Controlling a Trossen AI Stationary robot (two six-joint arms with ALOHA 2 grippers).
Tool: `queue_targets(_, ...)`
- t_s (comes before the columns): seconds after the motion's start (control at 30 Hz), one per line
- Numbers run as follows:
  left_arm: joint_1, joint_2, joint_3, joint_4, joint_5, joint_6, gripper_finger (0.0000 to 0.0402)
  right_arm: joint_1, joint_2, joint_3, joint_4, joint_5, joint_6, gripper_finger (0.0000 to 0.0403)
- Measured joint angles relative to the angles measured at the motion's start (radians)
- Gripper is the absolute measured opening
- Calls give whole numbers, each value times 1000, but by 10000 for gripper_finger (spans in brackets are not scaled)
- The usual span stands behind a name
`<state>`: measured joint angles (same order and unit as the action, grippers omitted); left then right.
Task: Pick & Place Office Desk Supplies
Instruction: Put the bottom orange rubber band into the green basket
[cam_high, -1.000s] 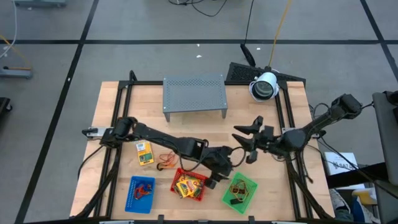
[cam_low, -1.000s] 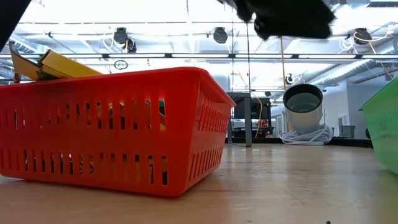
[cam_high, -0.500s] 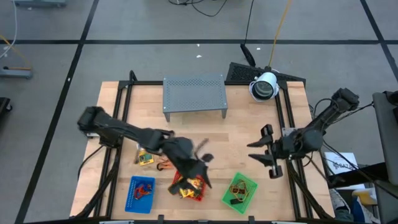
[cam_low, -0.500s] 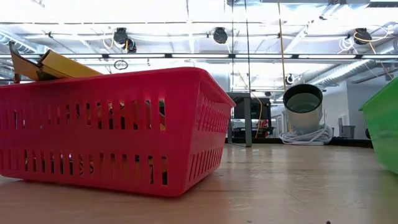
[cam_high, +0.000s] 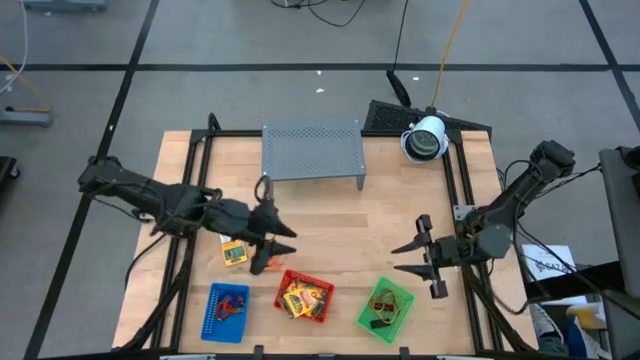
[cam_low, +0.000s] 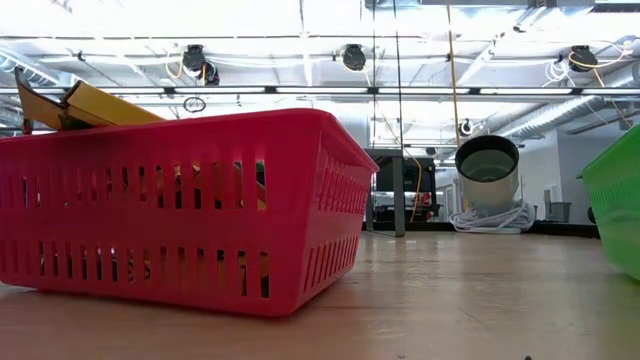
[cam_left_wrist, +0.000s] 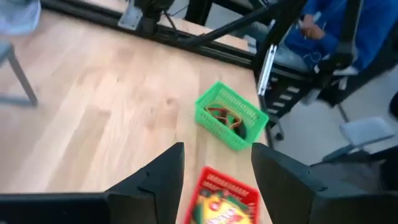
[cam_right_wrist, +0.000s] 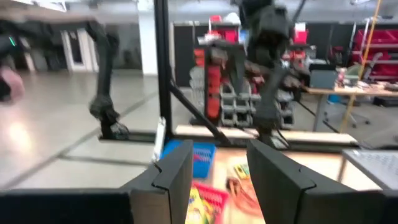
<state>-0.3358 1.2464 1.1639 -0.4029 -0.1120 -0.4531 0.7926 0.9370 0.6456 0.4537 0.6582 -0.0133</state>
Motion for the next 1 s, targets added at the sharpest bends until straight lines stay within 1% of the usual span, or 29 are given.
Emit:
queue_targets(0.17, -77, 0, 0, -179, -90, -158, 195, -1, 1, 0, -83, 78, 9, 141)
queue_targets(0.27, -99, 42, 0, -275, -96, -252, 195, -1, 1, 0, -116, 103, 10, 141)
queue_targets(0.33, -110, 70, -1, -356, -74, -319, 195, -1, 0, 0, -132, 101, 24, 141)
queue_targets(0.47, -107, 139, 1, -477, 51, -402, 195, -1, 0, 0, -183, 101, 72, 141)
queue_targets(0.53, -104, 181, 0, -507, 111, -409, 195, -1, 0, 0, -220, 103, 107, 141)
queue_targets(0.63, -104, 242, 0, -528, 173, -396, 195, -1, 0, 0, -266, 104, 157, 141)
queue_targets(0.7, -105, 281, 0, -536, 177, -384, 195, -1, 0, 0, -287, 104, 183, 141)
queue_targets(0.77, -105, 311, 0, -538, 155, -371, 195, -1, 0, 0, -302, 104, 204, 141)
queue_targets(0.9, -112, 348, 0, -543, 53, -338, 195, -1, 0, 0, -317, 104, 215, 141)
queue_targets(1.0, -112, 361, 0, -543, 24, -327, 195, -1, 0, 0, -316, 104, 217, 141)
